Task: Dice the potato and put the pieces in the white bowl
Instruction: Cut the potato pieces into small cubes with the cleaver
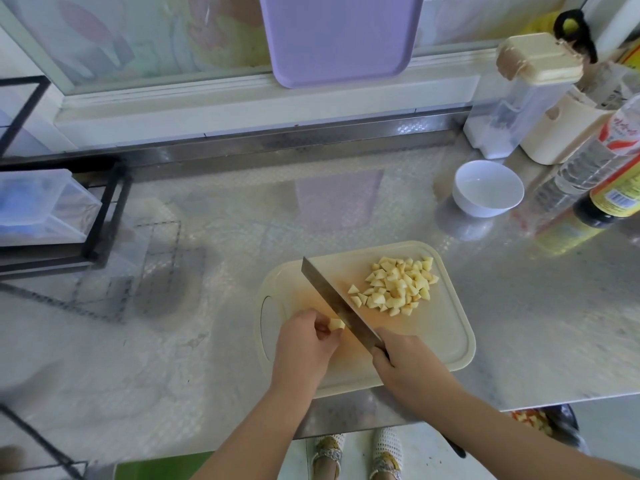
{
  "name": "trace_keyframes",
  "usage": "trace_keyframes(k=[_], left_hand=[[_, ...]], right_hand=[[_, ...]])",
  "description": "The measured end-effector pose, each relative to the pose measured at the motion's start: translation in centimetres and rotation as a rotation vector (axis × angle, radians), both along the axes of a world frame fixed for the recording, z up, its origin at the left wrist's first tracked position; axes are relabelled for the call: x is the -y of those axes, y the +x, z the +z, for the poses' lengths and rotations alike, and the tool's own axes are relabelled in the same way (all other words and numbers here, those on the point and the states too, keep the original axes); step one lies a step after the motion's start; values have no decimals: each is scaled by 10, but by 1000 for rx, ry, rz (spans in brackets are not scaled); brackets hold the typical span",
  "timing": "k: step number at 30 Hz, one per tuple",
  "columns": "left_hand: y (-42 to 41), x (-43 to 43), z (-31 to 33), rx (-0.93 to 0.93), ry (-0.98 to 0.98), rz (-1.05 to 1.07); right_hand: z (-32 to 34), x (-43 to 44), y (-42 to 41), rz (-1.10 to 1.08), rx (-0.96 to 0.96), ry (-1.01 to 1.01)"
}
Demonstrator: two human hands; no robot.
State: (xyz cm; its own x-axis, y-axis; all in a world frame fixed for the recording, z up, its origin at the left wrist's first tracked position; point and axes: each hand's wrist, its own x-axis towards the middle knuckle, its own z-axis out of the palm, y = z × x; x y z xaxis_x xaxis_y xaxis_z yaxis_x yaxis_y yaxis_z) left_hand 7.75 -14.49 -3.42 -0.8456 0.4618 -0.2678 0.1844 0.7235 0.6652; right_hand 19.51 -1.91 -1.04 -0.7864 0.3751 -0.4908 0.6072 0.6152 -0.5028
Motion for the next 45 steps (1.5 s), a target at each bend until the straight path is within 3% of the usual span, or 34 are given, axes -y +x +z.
trace_keyframes(k=[19, 25, 45], left_hand=[[3, 6, -3, 29, 58, 40], [0, 8, -2, -22, 66, -30], [-10, 6, -7, -175, 17, -193]], right_hand=[[-13, 10, -10, 90, 104, 69], [-9, -8, -11, -20, 35, 63], [-1, -20, -11, 66, -52, -29]])
